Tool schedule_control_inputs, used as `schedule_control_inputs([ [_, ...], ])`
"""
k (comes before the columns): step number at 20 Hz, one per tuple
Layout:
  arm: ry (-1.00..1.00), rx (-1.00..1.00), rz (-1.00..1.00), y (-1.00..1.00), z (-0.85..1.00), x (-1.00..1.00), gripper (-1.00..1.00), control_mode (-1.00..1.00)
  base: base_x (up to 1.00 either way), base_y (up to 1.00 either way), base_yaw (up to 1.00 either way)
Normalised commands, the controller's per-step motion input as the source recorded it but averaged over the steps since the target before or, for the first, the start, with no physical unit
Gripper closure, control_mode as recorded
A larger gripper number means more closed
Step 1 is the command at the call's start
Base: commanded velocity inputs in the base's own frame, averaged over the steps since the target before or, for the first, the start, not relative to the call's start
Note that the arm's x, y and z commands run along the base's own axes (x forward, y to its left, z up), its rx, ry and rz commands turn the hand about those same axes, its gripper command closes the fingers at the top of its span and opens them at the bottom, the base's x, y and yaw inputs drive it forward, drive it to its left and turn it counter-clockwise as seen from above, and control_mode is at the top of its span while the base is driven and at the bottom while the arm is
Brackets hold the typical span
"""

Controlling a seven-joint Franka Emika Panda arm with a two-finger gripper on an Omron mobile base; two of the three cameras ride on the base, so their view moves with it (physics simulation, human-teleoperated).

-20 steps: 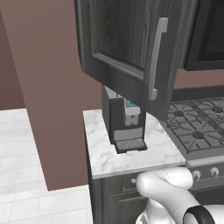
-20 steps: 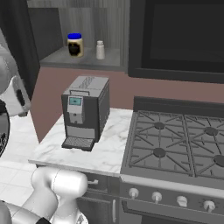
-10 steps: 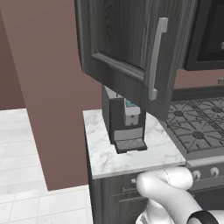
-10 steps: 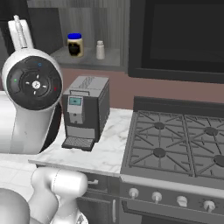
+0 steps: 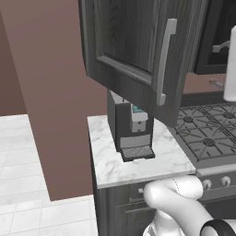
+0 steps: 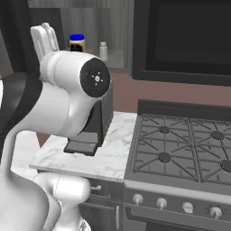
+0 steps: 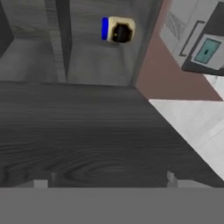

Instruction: Move the shaker and mayonnaise from the cabinet to the dining counter.

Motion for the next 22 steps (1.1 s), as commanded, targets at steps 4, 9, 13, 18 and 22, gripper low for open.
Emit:
schedule_control_inputs([
  [4,0.0,0.0,0.14,0.34,0.0,0.36,-1.0,-1.0,0.0,0.0,0.0],
  [9,0.0,0.0,0.09,0.43,0.0,0.31,-1.0,-1.0,0.0,0.0,0.0],
  [13,-0.02,0.0,0.08,0.45,-0.02,0.25,-1.0,-1.0,0.0,0.0,0.0],
  [18,-0.05,0.0,0.14,0.48,-0.02,0.12,-1.0,-1.0,0.0,0.0,0.0],
  [22,-0.07,0.0,0.21,0.53,-0.01,0.0,-1.0,-1.0,0.0,0.0,0.0],
])
